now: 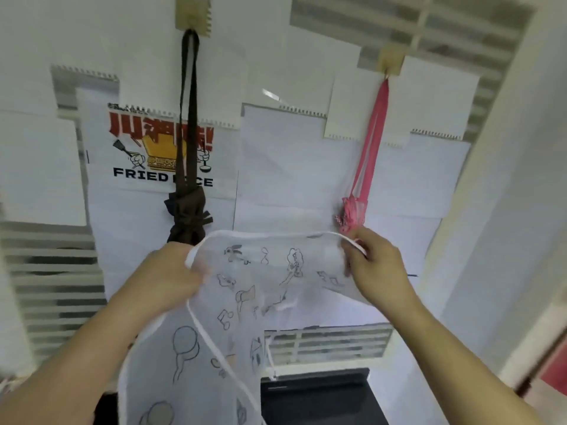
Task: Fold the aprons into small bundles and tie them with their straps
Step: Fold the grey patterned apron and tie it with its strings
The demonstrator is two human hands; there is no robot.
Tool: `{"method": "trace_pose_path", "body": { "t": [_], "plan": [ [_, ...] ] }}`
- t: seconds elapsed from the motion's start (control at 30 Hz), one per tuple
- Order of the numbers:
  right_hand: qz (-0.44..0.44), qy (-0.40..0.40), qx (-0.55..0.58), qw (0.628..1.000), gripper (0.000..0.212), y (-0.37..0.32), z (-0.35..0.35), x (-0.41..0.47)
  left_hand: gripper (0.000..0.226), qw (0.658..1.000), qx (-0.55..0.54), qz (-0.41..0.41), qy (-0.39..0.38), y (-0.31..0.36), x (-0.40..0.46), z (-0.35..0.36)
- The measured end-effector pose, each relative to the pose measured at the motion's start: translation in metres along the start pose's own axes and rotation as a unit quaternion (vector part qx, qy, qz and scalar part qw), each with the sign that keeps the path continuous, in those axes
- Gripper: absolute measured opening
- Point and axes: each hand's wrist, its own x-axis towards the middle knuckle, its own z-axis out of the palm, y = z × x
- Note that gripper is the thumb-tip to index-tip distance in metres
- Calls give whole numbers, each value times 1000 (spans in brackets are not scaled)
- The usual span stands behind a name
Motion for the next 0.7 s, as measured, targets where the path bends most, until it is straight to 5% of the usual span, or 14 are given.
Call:
{"method": "trace_pose_path", "body": {
  "t": [0.07,0.13,0.2,0.27,0.33,0.43,0.53,0.63,0.7],
  "plan": [
    [-74,29,-62,995,25,-22,-18,24,23,997,59,34,-37,8,-5,-12],
    [-162,-18,-132,978,25,-50,-26,39,67,989,38,130,-61,32,-14,-16],
    [-267,-91,-168,945,28,-86,-20,45,88,978,15,205,-38,66,-23,-12],
    [-373,-99,-191,903,28,-116,-11,44,62,974,8,226,-16,97,-30,-4],
    [-423,-27,-178,888,22,-126,-8,42,10,978,-47,201,20,113,-28,-2],
    [-320,88,-120,936,50,-98,-16,29,15,972,-152,171,49,108,-21,-7],
    [-100,150,-22,983,72,-42,-5,1,9,950,-262,147,80,102,-25,-16],
    [154,-33,116,981,96,15,23,-26,18,924,-333,143,118,106,-23,-22],
    [230,-212,230,921,86,39,44,-43,29,910,-374,139,113,118,-22,-22]
  ]
}}
